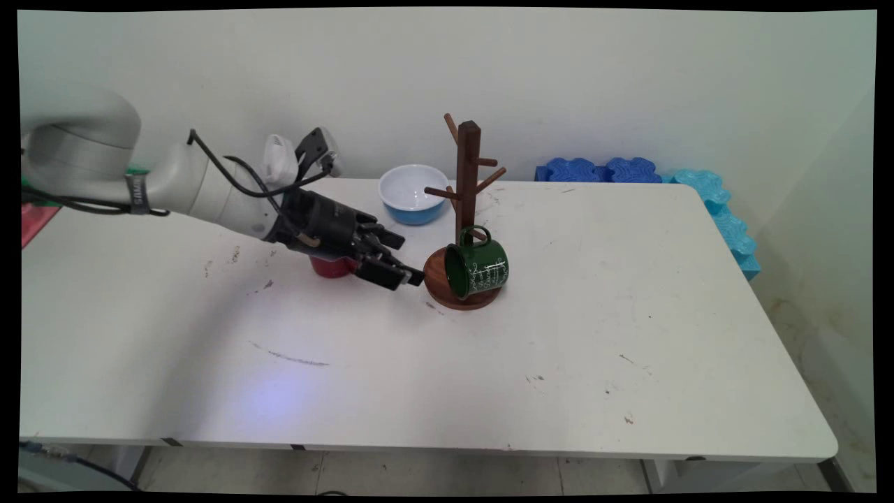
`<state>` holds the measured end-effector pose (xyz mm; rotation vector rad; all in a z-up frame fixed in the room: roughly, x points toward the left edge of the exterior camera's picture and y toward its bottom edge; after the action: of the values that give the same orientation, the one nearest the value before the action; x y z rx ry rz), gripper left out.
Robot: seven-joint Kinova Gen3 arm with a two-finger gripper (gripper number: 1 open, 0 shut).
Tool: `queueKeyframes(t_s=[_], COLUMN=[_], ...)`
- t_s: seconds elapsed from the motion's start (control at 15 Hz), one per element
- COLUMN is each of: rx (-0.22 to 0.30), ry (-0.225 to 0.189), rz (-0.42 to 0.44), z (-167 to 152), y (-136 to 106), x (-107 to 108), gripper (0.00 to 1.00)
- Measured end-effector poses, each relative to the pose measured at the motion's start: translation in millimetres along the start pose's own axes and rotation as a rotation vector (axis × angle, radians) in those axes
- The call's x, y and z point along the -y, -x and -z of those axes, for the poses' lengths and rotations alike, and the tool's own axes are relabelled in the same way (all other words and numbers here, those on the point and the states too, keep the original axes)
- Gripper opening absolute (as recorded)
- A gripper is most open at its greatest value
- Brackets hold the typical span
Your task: Pick up the green mug from the rack
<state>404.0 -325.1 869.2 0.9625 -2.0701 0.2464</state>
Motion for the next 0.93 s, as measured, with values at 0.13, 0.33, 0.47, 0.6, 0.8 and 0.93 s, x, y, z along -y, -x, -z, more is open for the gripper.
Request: queueKeyframes(t_s=[0.13,0.33,0.47,0.6,0.8,0.93], rx=[-0.024,-0.052,-0.067,-0.077,-0.093,-0.101], ry=[0.004,0.009,0.014,0.019,0.031,0.037], rz=[0.052,0.117,0.155,0.182,0.230,0.254], z=[-7.3,-17.7,-24.4,-29.5,-39.8,-45.3], y=[2.8,7.1,9.3,10.7,12.5,13.1], x=[-0.8,-1.8,-2.6,-3.4,-5.6,-6.9], gripper=[1.00,1.00,1.00,1.00,1.00,1.00])
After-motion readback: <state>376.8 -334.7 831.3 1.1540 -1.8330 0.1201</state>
